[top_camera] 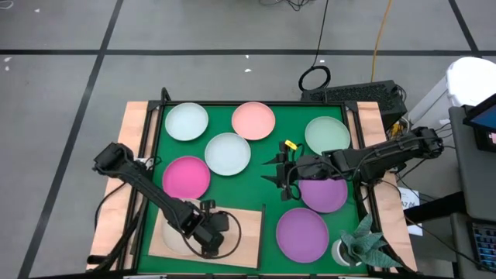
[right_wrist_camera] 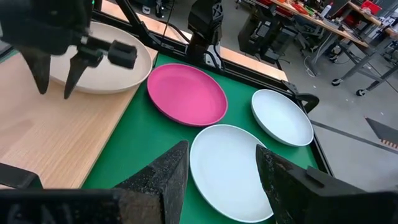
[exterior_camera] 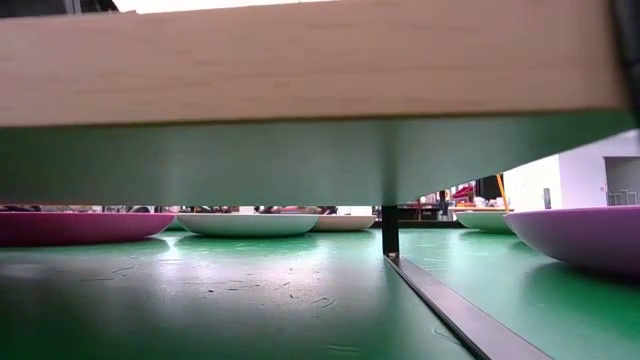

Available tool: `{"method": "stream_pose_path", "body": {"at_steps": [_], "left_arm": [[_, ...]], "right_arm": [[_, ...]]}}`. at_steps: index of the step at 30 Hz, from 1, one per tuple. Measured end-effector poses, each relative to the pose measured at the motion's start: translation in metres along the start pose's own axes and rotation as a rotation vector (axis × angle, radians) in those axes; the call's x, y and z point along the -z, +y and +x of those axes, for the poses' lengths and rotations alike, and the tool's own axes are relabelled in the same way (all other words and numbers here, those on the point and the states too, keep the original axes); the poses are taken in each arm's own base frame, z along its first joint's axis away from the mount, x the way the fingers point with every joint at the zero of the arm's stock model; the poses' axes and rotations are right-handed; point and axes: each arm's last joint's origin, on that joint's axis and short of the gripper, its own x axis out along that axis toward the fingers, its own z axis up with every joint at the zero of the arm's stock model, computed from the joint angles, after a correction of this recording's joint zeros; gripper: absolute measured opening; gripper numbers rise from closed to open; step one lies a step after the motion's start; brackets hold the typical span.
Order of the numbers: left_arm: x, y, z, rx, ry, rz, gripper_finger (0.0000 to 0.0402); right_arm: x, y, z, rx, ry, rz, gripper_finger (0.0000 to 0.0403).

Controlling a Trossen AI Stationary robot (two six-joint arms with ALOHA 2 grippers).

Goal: Place and stack plates onto a shelf
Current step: Put the brown plate on the shelf, then put the light green plate on the shelf

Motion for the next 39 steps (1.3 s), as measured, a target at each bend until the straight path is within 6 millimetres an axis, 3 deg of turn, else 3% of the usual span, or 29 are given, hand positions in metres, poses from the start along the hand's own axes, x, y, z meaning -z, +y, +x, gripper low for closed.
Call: {"method": "stream_pose_path", "body": {"at_steps": [14, 28, 34, 39], "left_arm": [[0.005, 0.0, -0.008, -0.095, -0.061, 0.109, 0.0131], [0.018, 0.005, -0.004, -0.151, 0.013, 0.09, 0.0131], [0.018, 0.005, -0.021, -0.119, -0.018, 0.067, 0.0131], [0.016, 0.01, -0.043, -0.086, -0.075, 0.044, 0.0131]], "right_arm": [[0.0, 0.0, 0.0, -0.002, -0.001, 0.007, 0.0169], [0.002, 0.001, 0.0, -0.008, 0.02, 0.0, 0.0169], [0.006, 0.001, -0.002, -0.016, 0.06, 0.015, 0.0169], [0.013, -0.004, -0.022, -0.025, 0.161, 0.086, 0.0169]]}}
